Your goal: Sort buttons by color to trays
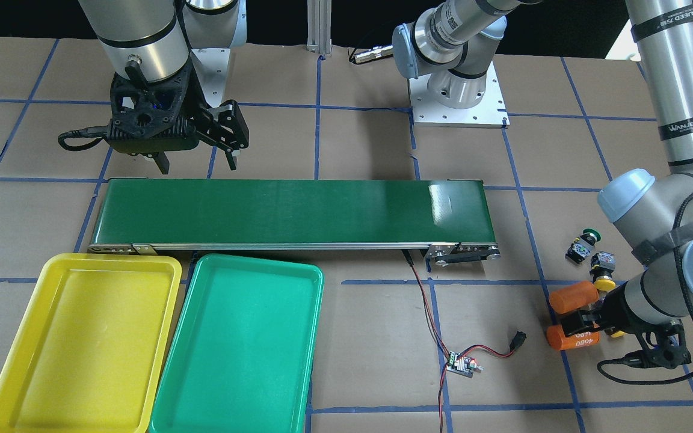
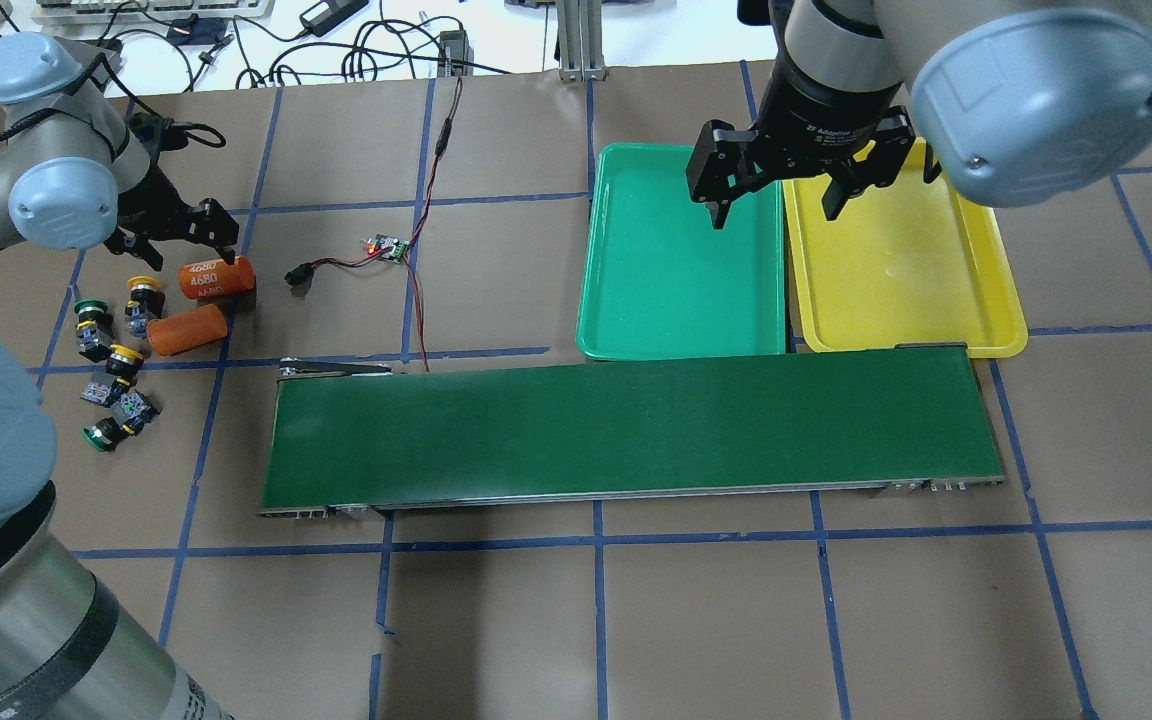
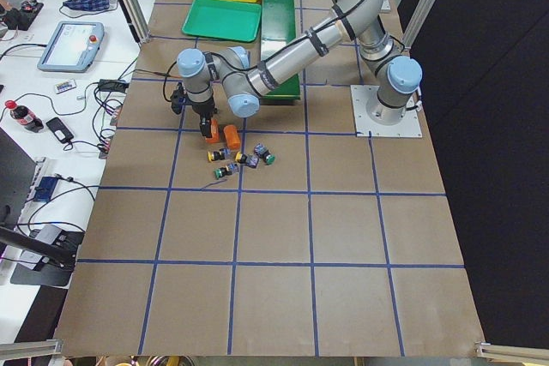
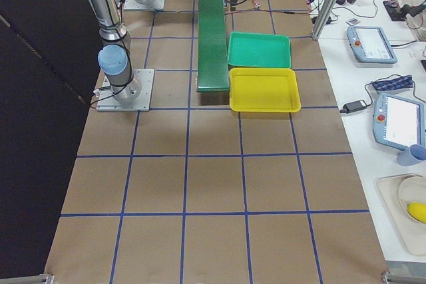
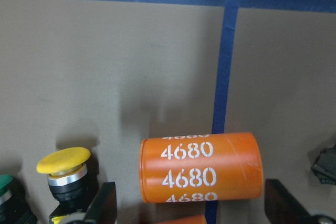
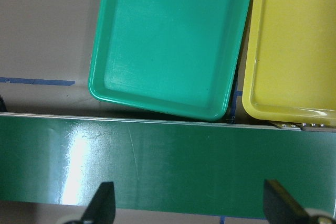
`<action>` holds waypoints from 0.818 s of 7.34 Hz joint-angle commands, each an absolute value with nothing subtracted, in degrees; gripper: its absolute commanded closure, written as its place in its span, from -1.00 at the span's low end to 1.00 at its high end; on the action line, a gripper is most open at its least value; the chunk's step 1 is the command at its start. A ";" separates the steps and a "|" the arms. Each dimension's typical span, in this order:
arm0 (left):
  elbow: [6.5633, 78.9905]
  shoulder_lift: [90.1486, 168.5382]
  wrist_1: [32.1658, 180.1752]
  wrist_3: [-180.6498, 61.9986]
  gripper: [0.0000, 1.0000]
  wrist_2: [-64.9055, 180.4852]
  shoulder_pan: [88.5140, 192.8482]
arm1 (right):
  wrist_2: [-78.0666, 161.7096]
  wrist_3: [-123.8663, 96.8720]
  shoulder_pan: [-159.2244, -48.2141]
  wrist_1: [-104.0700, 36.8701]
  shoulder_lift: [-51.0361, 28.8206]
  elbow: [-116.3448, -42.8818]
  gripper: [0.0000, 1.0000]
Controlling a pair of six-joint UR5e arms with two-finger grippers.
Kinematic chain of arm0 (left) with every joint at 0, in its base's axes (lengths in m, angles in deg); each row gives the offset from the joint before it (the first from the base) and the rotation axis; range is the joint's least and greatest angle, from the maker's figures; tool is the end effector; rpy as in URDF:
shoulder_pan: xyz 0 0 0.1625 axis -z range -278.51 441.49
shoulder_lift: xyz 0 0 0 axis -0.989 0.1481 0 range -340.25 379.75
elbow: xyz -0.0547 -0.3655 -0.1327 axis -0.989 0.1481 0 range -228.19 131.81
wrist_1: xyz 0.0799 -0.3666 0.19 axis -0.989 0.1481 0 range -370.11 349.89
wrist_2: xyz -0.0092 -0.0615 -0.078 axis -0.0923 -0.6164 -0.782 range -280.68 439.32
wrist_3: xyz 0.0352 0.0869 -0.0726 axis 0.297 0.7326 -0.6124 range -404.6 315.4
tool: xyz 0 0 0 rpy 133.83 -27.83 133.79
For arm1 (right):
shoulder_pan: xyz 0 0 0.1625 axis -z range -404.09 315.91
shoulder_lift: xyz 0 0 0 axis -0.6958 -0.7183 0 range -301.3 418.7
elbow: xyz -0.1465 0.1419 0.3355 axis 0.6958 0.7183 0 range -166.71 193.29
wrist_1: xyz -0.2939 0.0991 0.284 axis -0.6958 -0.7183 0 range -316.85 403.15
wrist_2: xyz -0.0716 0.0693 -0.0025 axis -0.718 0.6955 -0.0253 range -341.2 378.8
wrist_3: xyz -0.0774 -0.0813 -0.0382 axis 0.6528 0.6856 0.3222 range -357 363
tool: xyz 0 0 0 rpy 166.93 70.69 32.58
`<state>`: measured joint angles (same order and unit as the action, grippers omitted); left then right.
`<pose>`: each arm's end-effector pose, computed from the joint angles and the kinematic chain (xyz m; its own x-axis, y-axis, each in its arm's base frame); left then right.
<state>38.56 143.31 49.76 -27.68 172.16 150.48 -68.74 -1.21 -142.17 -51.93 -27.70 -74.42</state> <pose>0.1178 -0.6625 0.1696 -0.9964 -0.0707 -0.0464 -0.0716 0.9973 0.0176 0.2117 -0.5059 0.4335 -0.9964 -0.0703 -0.0476 -0.0673 0.9958 -0.0623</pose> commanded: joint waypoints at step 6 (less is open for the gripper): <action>38.29 144.90 48.51 -27.10 -1.00 170.55 150.48 | -68.65 -1.21 -142.17 -51.86 -27.70 -74.42 -1.00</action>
